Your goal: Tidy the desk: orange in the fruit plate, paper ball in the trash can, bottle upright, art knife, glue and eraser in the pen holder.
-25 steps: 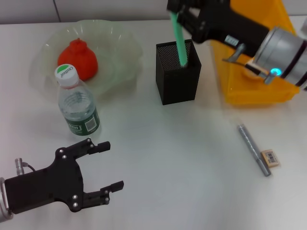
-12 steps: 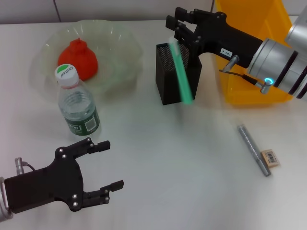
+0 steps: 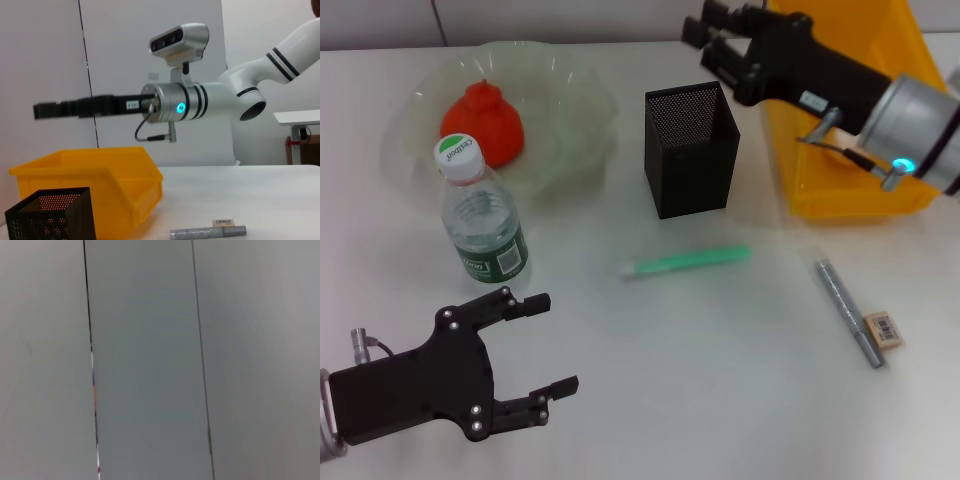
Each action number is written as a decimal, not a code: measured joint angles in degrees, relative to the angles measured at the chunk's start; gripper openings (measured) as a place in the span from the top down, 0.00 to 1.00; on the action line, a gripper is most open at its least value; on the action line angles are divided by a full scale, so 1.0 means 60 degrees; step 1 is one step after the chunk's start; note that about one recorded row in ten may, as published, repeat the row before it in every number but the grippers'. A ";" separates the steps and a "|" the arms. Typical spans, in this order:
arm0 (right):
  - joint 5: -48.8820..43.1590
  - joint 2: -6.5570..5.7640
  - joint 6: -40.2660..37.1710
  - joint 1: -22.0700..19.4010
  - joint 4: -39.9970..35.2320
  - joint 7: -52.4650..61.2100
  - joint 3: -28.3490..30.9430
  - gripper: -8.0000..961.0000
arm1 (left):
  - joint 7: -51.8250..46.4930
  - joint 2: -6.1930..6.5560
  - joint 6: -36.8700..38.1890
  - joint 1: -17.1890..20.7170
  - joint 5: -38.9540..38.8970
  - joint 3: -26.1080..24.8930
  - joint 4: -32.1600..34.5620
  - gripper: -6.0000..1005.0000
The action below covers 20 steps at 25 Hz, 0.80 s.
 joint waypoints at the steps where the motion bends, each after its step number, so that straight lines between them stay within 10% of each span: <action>1: 0.0000 0.0000 0.0000 0.0000 0.0000 0.0000 0.0000 0.69 | 0.0000 0.0000 0.0000 0.0000 0.0000 0.0000 0.0000 0.19; 12: -0.0819 -0.0164 -0.0708 -0.1847 -0.2549 0.1748 -0.0062 0.68 | 0.0004 0.0005 0.0002 0.0050 0.0001 -0.0021 0.0000 0.19; 20: -0.7996 -0.0204 -0.0929 -0.1509 -0.6265 0.7212 -0.0136 0.65 | 0.0004 0.0016 0.0028 0.0102 0.0022 -0.0022 0.0000 0.19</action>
